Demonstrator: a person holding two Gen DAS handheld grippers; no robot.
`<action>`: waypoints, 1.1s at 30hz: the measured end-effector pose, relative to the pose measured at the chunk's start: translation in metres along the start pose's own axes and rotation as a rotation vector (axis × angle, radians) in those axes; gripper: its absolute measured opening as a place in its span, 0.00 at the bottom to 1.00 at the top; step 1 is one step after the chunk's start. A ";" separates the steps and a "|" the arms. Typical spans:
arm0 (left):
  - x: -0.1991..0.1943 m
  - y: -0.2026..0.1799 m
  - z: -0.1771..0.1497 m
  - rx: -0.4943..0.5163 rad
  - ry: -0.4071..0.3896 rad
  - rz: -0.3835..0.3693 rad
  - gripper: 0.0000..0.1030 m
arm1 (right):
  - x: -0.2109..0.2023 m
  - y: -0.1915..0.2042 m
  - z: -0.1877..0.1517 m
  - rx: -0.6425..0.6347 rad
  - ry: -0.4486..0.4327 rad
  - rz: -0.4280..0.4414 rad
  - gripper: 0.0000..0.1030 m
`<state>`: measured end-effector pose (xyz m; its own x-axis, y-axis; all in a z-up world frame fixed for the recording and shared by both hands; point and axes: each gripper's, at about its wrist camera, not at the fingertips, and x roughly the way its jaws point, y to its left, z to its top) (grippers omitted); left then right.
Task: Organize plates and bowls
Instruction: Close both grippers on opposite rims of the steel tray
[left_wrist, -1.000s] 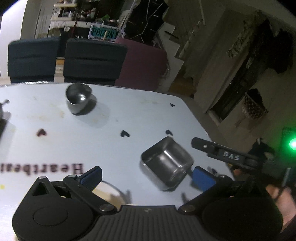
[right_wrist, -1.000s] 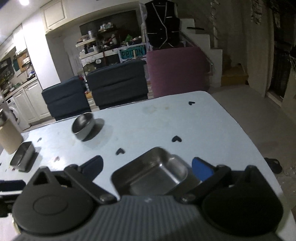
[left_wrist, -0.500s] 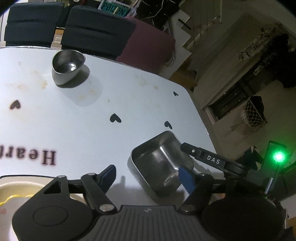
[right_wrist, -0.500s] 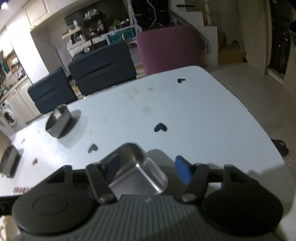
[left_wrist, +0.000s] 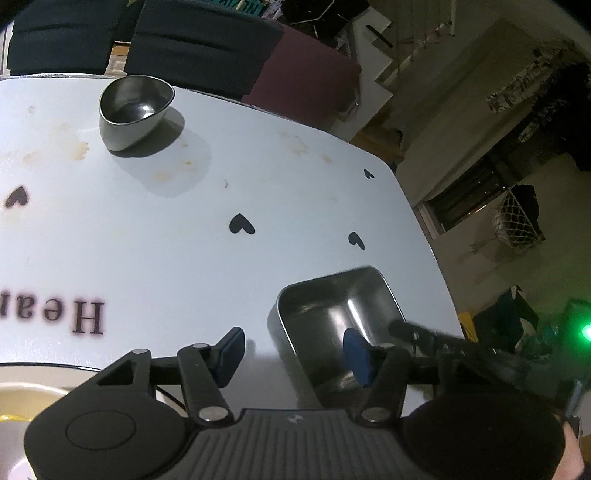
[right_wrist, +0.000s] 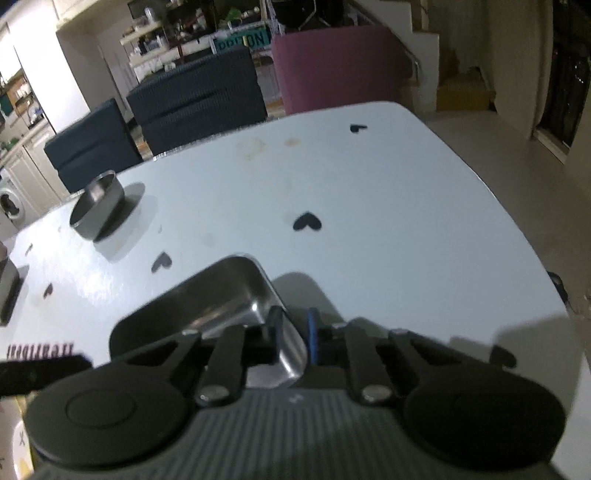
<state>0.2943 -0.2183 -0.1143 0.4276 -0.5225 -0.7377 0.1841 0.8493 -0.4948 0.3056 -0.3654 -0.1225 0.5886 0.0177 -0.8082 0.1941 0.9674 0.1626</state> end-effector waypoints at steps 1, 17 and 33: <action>0.001 0.000 0.000 0.002 -0.001 0.001 0.57 | -0.002 0.001 -0.002 -0.005 0.015 -0.001 0.14; 0.021 -0.004 -0.004 0.072 0.047 0.057 0.27 | -0.013 0.027 -0.019 -0.094 0.062 -0.016 0.18; 0.018 -0.004 -0.002 0.098 0.025 0.093 0.05 | -0.005 0.033 -0.013 -0.103 0.076 -0.047 0.05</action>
<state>0.2991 -0.2310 -0.1266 0.4247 -0.4415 -0.7904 0.2305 0.8970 -0.3772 0.2985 -0.3304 -0.1208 0.5186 -0.0127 -0.8549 0.1362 0.9883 0.0679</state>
